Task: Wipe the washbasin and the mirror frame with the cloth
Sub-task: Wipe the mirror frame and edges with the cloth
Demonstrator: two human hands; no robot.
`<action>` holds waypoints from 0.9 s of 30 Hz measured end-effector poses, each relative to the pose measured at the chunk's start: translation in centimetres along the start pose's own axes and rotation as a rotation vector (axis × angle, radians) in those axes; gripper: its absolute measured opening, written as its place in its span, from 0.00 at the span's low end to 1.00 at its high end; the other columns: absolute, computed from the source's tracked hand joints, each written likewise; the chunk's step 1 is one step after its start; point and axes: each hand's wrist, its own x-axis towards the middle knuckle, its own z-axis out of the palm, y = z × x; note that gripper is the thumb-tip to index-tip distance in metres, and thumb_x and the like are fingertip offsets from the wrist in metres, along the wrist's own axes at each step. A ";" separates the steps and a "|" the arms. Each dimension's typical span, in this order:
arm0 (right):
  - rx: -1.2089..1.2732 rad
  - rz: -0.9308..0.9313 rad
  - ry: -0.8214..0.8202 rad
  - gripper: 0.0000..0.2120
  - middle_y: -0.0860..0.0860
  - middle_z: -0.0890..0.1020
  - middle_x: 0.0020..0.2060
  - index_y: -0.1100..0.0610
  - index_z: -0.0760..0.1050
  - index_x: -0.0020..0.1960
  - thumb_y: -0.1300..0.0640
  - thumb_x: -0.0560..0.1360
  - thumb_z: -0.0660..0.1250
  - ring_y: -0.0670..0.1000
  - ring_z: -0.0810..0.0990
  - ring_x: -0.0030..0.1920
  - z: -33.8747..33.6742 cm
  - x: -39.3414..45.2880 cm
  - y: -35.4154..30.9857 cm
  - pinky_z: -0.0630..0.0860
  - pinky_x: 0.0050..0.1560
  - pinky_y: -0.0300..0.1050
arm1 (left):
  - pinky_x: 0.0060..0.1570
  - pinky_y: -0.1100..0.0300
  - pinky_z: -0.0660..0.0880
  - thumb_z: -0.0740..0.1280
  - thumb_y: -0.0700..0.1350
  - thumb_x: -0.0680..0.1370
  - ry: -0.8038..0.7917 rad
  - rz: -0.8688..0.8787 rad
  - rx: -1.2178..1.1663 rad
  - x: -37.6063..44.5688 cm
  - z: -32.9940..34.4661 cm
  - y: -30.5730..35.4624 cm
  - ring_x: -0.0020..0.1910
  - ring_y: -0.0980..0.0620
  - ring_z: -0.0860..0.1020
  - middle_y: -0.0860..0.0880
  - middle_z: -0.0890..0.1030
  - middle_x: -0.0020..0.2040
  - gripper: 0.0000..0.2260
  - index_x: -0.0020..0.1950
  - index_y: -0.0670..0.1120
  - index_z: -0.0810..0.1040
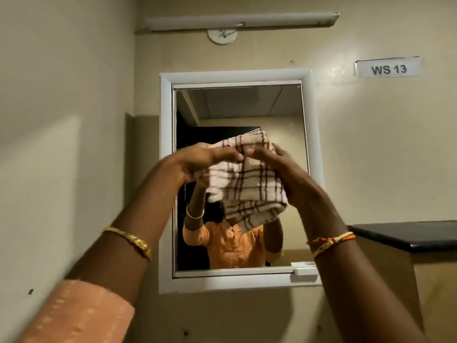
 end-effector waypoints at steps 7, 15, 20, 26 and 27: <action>-0.009 -0.244 0.628 0.24 0.55 0.80 0.53 0.59 0.69 0.64 0.70 0.69 0.65 0.54 0.80 0.51 1.7 3.4 -1.8 0.81 0.42 0.45 | 0.56 0.48 0.74 0.70 0.65 0.66 0.763 0.103 0.112 1.7 -2.2 -3.0 0.59 0.45 0.74 0.46 0.72 0.63 0.30 0.62 0.52 0.69; -0.938 -0.838 0.764 0.30 0.66 0.62 0.72 0.59 0.71 0.68 0.76 0.68 0.63 0.71 0.56 0.72 4.2 12.9 -3.1 0.62 0.67 0.71 | 0.69 0.45 0.65 0.62 0.53 0.78 0.601 -0.066 -0.040 2.7 -6.8 -9.9 0.72 0.40 0.65 0.45 0.61 0.76 0.29 0.77 0.51 0.55; -1.242 -0.749 0.570 0.27 0.60 0.51 0.77 0.48 0.59 0.75 0.62 0.78 0.56 0.68 0.45 0.75 9.4 17.4 -5.6 0.47 0.69 0.72 | 0.53 0.49 0.73 0.63 0.56 0.77 0.475 -0.099 -0.224 2.9 -6.9 -11.3 0.63 0.43 0.72 0.47 0.71 0.69 0.24 0.73 0.55 0.64; -1.428 -0.614 0.299 0.27 0.51 0.54 0.77 0.46 0.60 0.73 0.58 0.77 0.62 0.64 0.47 0.76 12.8 19.3 -1.3 0.48 0.68 0.75 | 0.48 0.49 0.72 0.63 0.53 0.78 0.405 -0.065 -0.316 3.2 -7.4 -12.5 0.60 0.47 0.71 0.48 0.72 0.64 0.24 0.73 0.55 0.63; -1.435 -0.618 0.279 0.28 0.50 0.54 0.77 0.46 0.60 0.73 0.60 0.76 0.62 0.63 0.46 0.76 13.0 18.9 -0.6 0.48 0.69 0.75 | 0.51 0.47 0.72 0.63 0.52 0.78 0.393 -0.056 -0.324 3.2 -7.5 -12.5 0.61 0.46 0.71 0.49 0.72 0.63 0.24 0.73 0.56 0.62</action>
